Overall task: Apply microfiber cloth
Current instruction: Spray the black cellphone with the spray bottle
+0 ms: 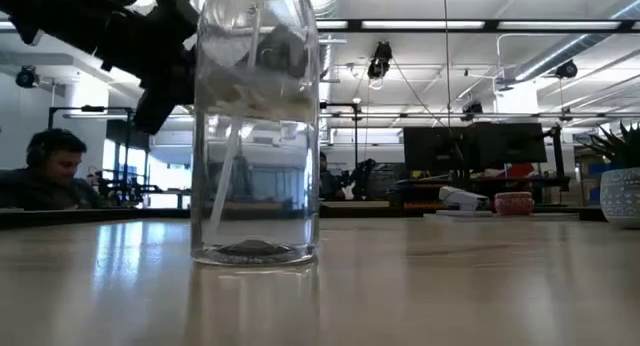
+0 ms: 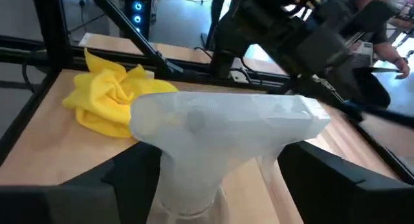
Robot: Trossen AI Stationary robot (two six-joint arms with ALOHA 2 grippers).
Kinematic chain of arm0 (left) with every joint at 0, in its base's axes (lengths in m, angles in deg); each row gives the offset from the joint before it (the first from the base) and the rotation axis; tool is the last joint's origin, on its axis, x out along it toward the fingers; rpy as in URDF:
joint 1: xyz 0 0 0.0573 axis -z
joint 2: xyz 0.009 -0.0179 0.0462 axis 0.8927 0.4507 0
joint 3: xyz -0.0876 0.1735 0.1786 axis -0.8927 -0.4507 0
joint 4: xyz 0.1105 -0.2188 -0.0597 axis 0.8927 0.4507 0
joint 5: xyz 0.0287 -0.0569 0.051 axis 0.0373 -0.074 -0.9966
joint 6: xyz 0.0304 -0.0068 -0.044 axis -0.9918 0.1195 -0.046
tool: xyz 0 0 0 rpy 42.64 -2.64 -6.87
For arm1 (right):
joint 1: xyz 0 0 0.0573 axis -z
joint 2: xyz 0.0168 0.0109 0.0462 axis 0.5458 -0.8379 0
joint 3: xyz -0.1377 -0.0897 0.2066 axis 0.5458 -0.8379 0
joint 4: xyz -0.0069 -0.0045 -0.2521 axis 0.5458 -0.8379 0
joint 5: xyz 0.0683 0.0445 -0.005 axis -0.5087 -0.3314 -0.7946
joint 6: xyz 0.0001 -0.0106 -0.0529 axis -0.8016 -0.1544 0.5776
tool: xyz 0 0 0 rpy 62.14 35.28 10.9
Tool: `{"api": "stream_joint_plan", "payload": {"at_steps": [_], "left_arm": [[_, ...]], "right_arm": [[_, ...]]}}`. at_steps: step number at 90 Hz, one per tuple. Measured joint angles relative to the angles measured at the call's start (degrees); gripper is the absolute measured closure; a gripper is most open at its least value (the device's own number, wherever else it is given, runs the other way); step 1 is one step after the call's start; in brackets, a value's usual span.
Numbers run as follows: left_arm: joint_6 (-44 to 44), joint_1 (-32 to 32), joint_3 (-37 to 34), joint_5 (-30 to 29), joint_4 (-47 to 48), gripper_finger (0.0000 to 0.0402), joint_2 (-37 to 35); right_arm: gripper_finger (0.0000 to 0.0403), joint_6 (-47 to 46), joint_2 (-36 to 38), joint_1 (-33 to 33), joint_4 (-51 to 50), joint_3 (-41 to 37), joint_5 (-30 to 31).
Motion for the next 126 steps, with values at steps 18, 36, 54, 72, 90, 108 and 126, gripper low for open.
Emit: {"api": "stream_joint_plan", "payload": {"at_steps": [18,36,54,72,90,108,126], "left_arm": [[10.61,2.79,0.0,1.94,0.64,0.039,2.43],[15.51,4.07,0.0,1.93,1.02,0.039,3.81],[17.56,4.07,0.0,1.92,1.03,0.039,4.76],[21.83,4.07,0.0,1.92,1.02,0.039,4.83],[25.55,4.06,0.0,2.87,0.99,0.039,4.83],[27.1,4.06,0.0,3.88,1.04,0.039,5.26],[29.13,4.07,0.0,4.48,1.06,0.039,6.25]], "right_arm": [[0.0138,1.0,1.44,-2.08,-4.77,0.04,3.63],[0.0123,-4.04,4.21,-4.13,-14.49,-0.07,9.99],[0.0129,-13.56,7.77,-4.45,-27.12,-0.11,10.34],[0.0139,-19.29,11.68,-4.45,-37.33,-0.29,9.85],[0.013,-22.54,15.05,-4.42,-43.83,-0.35,9.73],[0.0112,-25.09,16.63,-4.42,-46.34,-0.27,10.3],[0.0092,-23.85,17.73,-4.55,-46.95,0.0,9.87]]}}
